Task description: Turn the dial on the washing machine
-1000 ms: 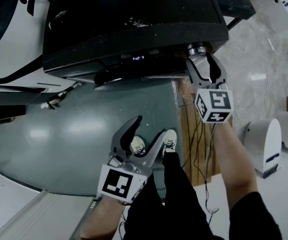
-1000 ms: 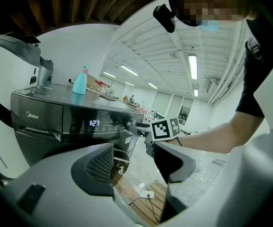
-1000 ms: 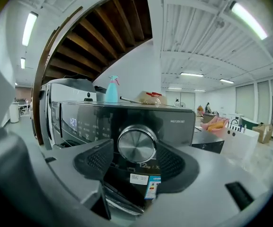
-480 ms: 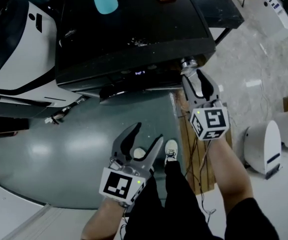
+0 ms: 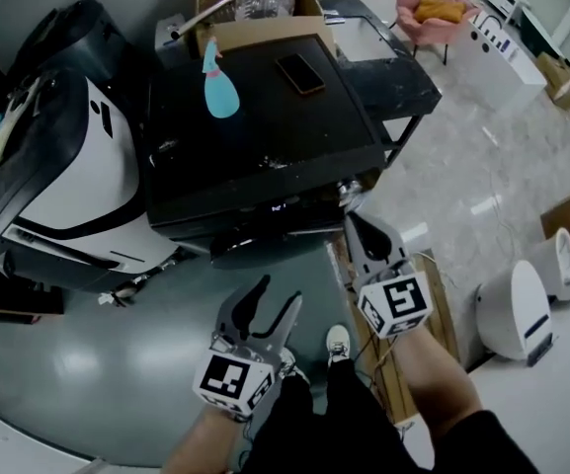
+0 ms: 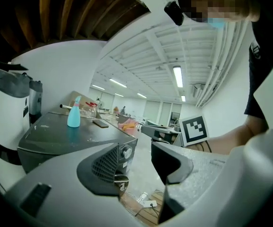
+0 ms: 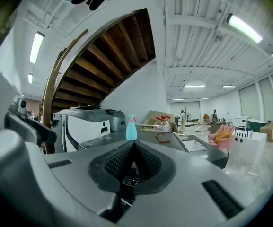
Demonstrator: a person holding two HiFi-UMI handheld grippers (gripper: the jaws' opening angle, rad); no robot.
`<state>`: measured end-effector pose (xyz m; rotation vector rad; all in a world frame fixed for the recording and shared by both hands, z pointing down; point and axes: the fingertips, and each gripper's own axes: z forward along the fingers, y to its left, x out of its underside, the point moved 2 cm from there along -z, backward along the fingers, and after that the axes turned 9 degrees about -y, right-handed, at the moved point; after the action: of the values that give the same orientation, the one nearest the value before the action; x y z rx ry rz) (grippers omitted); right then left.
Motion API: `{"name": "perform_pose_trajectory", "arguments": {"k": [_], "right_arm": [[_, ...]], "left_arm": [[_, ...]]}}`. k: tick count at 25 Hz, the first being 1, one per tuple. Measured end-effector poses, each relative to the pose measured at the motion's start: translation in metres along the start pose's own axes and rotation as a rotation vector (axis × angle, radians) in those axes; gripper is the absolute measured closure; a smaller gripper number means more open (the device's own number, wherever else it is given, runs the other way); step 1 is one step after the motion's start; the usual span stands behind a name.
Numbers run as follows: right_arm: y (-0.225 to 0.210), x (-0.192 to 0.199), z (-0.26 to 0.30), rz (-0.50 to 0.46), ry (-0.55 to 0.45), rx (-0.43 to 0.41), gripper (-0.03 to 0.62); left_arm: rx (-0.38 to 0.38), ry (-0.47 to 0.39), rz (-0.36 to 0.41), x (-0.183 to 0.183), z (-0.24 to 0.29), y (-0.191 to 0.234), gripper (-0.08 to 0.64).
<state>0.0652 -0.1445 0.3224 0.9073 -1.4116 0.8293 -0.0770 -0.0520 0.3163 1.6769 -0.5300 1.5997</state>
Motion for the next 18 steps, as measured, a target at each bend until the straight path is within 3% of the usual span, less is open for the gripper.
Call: {"name": "perform_pose_trajectory", "arguments": {"k": [3,6,18], "right_arm": [[0.020,-0.032,-0.013,0.016,-0.012,-0.024,0.595],[0.039,-0.054,-0.030,0.025,-0.019,-0.035,0.595],[0.076,-0.064,-0.083,0.045,0.026,0.020,0.595]], "left_arm": [[-0.006,-0.019,0.027,-0.019,-0.015,0.000,0.420],[-0.013,-0.037,0.049,-0.031,-0.028,0.001,0.545],[0.045,-0.005,0.061,-0.030,-0.062,0.001,0.555]]}}
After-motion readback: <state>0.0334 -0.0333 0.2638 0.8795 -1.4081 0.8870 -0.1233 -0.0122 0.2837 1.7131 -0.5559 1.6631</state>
